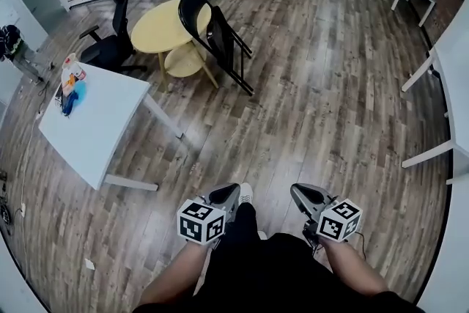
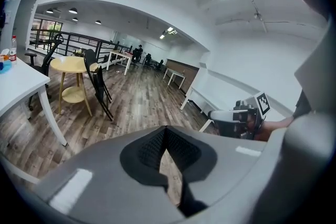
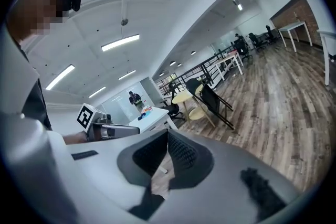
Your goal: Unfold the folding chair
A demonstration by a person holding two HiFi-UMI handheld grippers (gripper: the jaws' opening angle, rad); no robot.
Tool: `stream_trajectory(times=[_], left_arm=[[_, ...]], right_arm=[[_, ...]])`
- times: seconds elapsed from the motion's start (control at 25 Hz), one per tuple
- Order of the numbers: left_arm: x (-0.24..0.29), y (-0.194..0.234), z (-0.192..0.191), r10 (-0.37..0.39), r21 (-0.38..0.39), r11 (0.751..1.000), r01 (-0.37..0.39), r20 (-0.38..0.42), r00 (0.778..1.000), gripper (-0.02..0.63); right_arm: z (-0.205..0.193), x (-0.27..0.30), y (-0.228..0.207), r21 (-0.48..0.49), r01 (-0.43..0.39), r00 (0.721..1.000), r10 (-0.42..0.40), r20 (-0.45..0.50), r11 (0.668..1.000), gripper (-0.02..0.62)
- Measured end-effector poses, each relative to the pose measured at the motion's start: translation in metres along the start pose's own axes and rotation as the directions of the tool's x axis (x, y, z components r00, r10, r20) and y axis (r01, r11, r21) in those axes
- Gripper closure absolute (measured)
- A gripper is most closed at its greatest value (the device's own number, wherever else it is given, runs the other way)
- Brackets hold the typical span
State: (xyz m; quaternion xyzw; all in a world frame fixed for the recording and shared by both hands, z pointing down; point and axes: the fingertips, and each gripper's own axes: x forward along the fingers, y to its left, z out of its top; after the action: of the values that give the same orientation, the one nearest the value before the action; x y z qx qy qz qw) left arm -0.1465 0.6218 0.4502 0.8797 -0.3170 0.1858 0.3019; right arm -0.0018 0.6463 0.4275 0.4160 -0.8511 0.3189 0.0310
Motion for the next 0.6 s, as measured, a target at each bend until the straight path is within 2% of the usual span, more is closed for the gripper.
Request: stream_trajectory(times=[0.24,0.6], left_arm=[[0.032,0.037,0.037,-0.023,0.004,1.0,0.023,-0.008,1.0,0.598],[0.075,0.097,0.107,-0.051,0.002,0.999,0.051,0.019,0.998,0.598]], right_arm=[[0.02,0.035,-0.028,0.026,0.032,0.999,-0.031,-0.017,0.999,0.589],[0.086,0.104,-0.059,0.001,0.05,0.999,-0.05,-0.004,0.999,0.589]])
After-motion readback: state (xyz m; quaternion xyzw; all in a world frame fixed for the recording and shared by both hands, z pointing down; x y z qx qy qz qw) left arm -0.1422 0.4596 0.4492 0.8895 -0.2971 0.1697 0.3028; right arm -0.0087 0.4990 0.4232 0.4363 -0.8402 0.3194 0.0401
